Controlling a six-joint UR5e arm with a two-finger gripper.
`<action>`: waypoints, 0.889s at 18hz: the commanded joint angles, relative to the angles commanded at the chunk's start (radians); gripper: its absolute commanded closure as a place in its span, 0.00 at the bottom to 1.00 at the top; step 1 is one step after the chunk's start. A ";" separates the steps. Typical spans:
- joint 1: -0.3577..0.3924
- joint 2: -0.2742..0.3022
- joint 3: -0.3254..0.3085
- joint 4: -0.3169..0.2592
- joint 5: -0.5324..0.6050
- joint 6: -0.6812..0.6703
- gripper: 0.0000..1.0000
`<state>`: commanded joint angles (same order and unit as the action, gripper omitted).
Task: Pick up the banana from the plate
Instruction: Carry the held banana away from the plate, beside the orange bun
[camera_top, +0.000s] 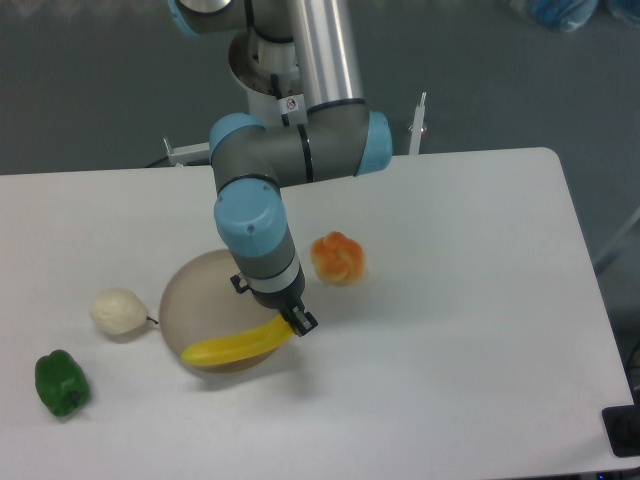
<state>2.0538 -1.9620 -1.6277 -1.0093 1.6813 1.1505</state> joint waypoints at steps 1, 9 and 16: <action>0.031 0.002 0.017 -0.014 -0.003 0.002 0.94; 0.284 -0.066 0.184 -0.058 -0.104 0.005 0.94; 0.377 -0.264 0.466 -0.207 -0.114 0.123 0.96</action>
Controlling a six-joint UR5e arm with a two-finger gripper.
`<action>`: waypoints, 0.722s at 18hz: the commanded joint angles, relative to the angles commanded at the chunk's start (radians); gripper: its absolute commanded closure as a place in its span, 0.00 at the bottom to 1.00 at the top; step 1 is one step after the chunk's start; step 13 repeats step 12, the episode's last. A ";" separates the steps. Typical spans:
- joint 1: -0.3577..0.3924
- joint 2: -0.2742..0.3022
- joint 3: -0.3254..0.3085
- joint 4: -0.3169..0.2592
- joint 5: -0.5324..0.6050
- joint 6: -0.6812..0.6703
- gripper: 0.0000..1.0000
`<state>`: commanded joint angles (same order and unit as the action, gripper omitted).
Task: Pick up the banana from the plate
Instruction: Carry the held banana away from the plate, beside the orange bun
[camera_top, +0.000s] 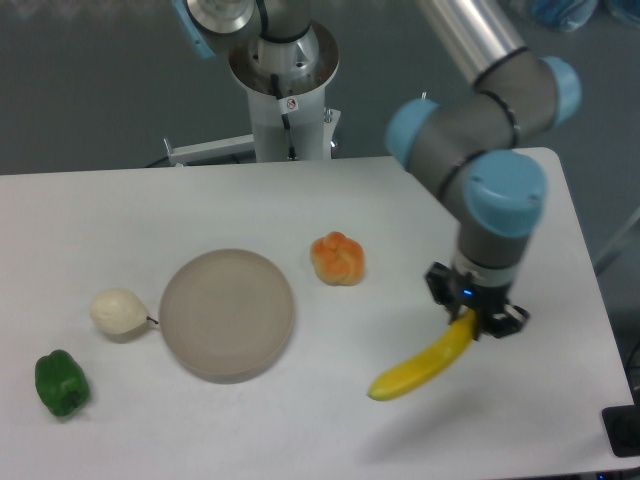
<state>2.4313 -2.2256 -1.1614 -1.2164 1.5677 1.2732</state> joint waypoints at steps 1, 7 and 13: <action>0.005 -0.015 0.011 0.000 0.000 0.002 0.96; 0.032 -0.048 0.051 -0.037 -0.006 0.127 0.96; 0.032 -0.048 0.051 -0.037 -0.008 0.129 0.96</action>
